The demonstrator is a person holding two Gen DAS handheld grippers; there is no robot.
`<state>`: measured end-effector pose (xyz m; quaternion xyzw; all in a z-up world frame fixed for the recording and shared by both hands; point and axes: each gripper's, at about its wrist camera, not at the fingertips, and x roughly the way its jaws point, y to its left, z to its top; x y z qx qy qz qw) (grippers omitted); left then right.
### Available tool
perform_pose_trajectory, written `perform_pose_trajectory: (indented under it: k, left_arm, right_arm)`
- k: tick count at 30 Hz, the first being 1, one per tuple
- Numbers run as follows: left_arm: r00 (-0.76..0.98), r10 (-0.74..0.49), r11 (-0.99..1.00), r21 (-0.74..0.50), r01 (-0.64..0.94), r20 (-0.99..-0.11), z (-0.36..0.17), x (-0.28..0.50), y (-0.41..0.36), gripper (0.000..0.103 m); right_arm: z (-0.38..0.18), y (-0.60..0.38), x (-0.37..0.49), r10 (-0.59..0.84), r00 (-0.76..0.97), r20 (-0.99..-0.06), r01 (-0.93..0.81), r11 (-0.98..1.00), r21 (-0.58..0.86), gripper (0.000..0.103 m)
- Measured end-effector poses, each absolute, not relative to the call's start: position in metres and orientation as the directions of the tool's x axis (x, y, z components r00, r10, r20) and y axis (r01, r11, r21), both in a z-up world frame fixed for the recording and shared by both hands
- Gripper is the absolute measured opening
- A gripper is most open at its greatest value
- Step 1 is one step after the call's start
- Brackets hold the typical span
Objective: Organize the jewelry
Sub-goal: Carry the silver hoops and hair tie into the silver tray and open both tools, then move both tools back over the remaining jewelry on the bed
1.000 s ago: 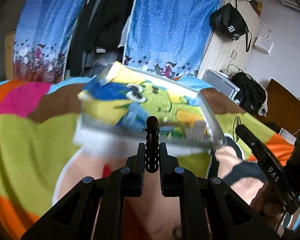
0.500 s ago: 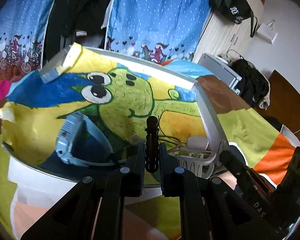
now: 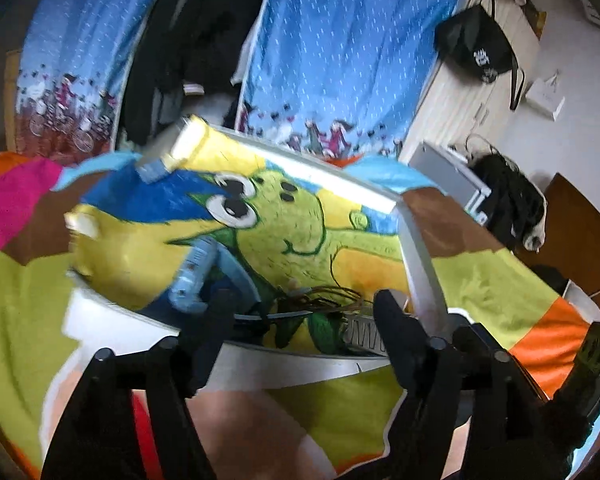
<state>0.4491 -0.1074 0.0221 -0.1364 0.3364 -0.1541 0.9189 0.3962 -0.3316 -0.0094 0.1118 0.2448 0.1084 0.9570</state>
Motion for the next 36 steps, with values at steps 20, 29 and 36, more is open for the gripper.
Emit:
perform_pose_trajectory:
  k: [20,29,36]
  left_arm:
    - [0.901,-0.092,0.986,-0.163,0.024,-0.424,0.062,0.242,-0.044,0.100]
    - [0.895,-0.068,0.988,-0.154,0.000,-0.442,0.039,0.174,-0.018,0.100]
    - [0.885,-0.066,0.995,-0.091,0.027,-0.461,0.015,0.126,-0.005,0.100]
  right_arm:
    - [0.040,-0.301,0.234,0.312,0.899,-0.307,-0.257,0.944,0.208,0.103]
    - [0.034,-0.286,0.177,0.314,0.881,-0.354,-0.245,0.943,0.227,0.103]
    - [0.021,-0.283,0.138,0.254,0.875,-0.413,-0.149,0.951,0.270,0.103]
